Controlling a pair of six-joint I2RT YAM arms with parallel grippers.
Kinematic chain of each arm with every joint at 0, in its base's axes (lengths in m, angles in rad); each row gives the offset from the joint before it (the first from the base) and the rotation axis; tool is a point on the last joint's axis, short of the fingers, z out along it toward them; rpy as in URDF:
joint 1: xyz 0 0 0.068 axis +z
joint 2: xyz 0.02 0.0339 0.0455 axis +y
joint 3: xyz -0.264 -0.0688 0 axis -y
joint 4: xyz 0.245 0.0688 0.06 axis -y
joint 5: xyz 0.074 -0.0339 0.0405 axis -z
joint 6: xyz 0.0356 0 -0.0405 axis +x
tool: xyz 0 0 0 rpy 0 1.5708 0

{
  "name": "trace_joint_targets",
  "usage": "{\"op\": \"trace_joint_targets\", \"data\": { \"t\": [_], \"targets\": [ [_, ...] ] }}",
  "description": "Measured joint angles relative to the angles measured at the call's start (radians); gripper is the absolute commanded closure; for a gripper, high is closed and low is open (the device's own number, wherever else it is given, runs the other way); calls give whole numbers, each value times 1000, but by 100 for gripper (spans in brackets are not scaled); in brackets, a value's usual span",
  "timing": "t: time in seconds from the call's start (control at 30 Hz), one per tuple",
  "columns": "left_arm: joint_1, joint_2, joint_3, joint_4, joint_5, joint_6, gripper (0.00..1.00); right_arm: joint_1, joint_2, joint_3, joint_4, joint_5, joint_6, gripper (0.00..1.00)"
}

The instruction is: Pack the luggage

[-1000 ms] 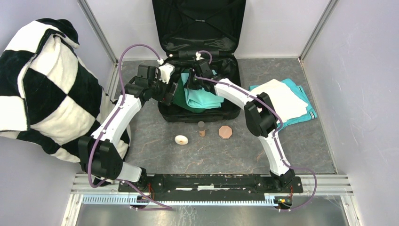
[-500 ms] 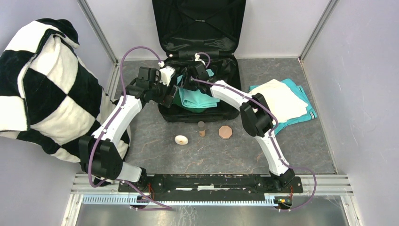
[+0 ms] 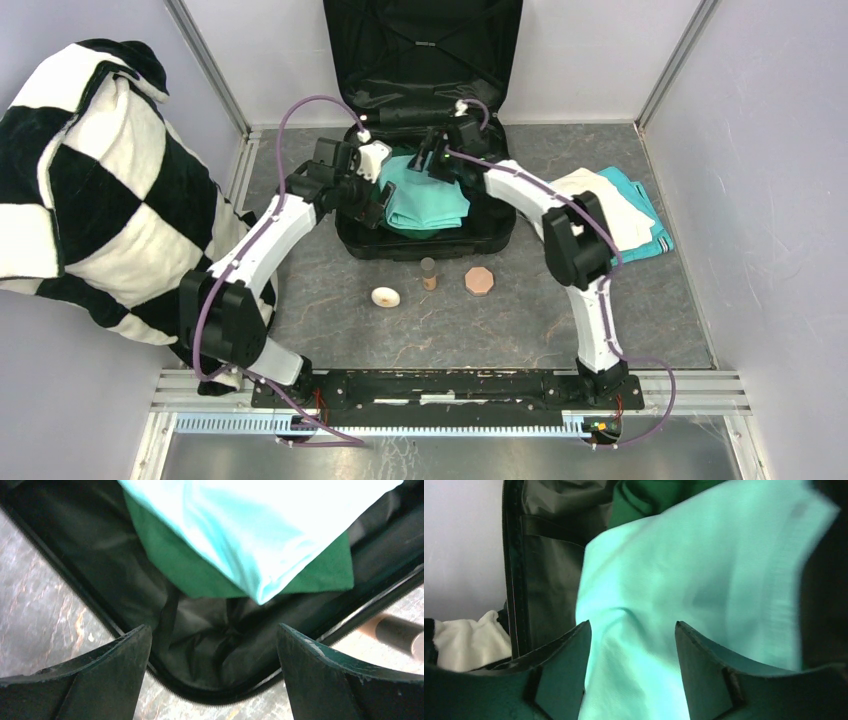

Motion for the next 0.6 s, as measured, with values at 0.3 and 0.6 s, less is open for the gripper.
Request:
{"op": "trace_joint_targets", "data": {
  "t": [0.3, 0.6],
  "targets": [
    [-116, 197, 99, 49, -32, 33, 27, -139, -292, -283, 41, -80, -83, 56],
    [-167, 258, 44, 49, -167, 155, 87, -138, -231, -313, 53, -193, -124, 73]
  ]
}}
